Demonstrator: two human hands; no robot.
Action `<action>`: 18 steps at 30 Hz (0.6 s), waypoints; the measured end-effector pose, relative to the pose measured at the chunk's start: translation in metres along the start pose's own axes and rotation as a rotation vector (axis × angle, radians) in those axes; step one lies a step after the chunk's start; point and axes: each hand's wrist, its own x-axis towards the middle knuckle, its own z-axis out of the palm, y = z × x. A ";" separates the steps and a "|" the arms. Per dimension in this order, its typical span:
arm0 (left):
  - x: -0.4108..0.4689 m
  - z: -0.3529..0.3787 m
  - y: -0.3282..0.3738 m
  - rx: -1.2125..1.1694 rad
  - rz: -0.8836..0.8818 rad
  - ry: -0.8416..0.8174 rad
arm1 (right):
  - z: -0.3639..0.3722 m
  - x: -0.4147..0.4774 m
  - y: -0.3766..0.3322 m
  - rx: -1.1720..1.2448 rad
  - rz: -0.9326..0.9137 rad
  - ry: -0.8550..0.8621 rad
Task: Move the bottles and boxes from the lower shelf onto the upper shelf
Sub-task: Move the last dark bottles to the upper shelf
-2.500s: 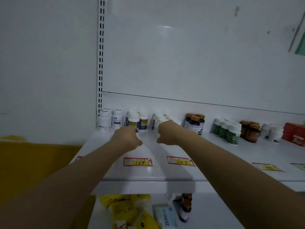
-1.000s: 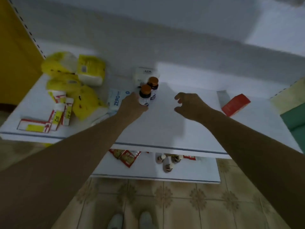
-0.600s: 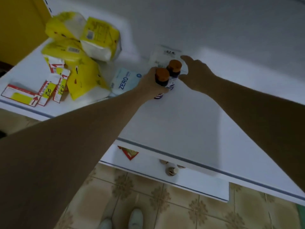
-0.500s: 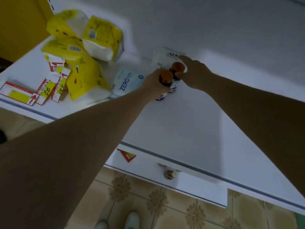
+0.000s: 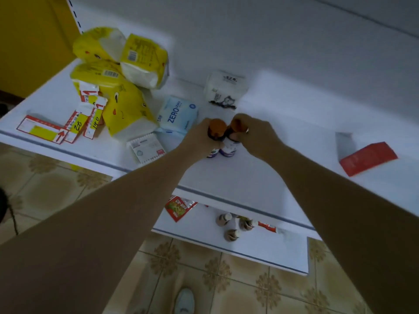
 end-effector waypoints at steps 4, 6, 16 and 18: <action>-0.057 -0.004 -0.009 0.002 -0.010 -0.080 | 0.011 -0.058 -0.009 0.054 0.062 -0.033; -0.092 -0.011 -0.011 -0.016 -0.013 -0.163 | 0.019 -0.087 -0.012 0.159 0.119 -0.053; -0.207 -0.091 0.018 -0.481 -0.026 -0.333 | 0.001 -0.212 -0.088 0.629 0.233 0.007; -0.224 -0.111 0.036 -0.565 -0.019 -0.342 | -0.013 -0.229 -0.111 0.704 0.205 0.016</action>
